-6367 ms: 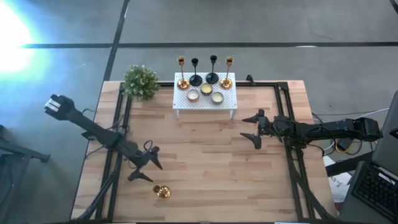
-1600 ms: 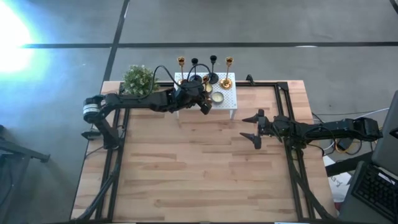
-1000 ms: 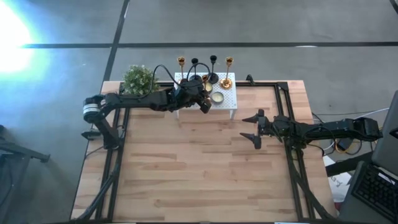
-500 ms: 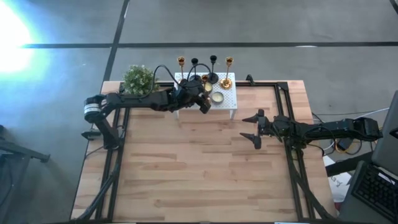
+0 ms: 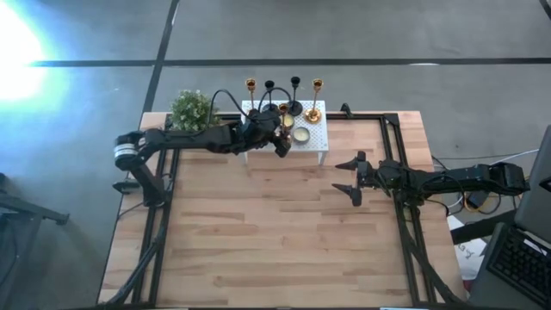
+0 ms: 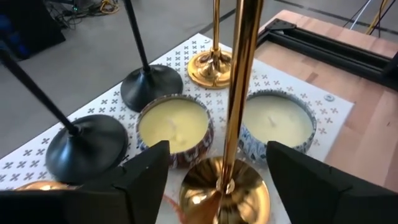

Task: Pick & Place candle stick holders
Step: Return to Home Position

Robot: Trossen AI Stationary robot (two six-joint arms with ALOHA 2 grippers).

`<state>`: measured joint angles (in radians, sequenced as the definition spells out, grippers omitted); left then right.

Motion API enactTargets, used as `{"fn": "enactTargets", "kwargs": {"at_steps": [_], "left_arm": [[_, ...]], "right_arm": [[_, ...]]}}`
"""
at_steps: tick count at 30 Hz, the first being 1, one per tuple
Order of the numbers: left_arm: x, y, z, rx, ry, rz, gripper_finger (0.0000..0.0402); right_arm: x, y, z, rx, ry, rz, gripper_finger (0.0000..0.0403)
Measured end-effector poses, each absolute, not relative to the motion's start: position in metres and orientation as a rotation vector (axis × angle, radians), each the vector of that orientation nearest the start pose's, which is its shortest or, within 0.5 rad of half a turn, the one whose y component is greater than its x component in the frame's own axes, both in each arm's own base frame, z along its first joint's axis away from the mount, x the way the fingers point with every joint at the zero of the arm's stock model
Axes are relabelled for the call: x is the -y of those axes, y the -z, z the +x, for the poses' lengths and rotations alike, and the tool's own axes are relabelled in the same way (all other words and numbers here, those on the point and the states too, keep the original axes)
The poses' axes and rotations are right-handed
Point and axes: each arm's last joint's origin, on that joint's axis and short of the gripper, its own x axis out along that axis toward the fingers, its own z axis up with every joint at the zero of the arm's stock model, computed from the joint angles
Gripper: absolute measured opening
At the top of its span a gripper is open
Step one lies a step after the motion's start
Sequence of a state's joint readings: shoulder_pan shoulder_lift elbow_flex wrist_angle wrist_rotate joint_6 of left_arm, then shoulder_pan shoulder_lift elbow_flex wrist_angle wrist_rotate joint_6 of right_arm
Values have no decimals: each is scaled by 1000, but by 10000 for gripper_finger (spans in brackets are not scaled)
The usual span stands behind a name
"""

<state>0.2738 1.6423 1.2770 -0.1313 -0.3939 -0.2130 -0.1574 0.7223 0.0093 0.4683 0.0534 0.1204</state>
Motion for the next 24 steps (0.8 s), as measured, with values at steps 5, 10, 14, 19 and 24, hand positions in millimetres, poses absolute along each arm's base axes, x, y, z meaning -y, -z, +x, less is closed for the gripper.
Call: {"fn": "enactTargets", "kwargs": {"at_steps": [5, 10, 14, 19, 24], "left_arm": [[-106, -302, 344, -442, -703, -183, 274], [-88, -319, 327, -460, -666, -204, 273], [-63, -338, 308, -461, -601, -187, 273], [-25, -359, 278, -410, -476, -144, 273], [10, -377, 239, -313, -311, -80, 273]], "right_arm": [[24, -140, 138, -232, 225, 132, 347], [24, -140, 138, -232, 224, 132, 354], [24, -140, 138, -231, 224, 132, 352], [24, -140, 138, -232, 224, 132, 345], [24, -140, 138, -232, 224, 132, 343]]}}
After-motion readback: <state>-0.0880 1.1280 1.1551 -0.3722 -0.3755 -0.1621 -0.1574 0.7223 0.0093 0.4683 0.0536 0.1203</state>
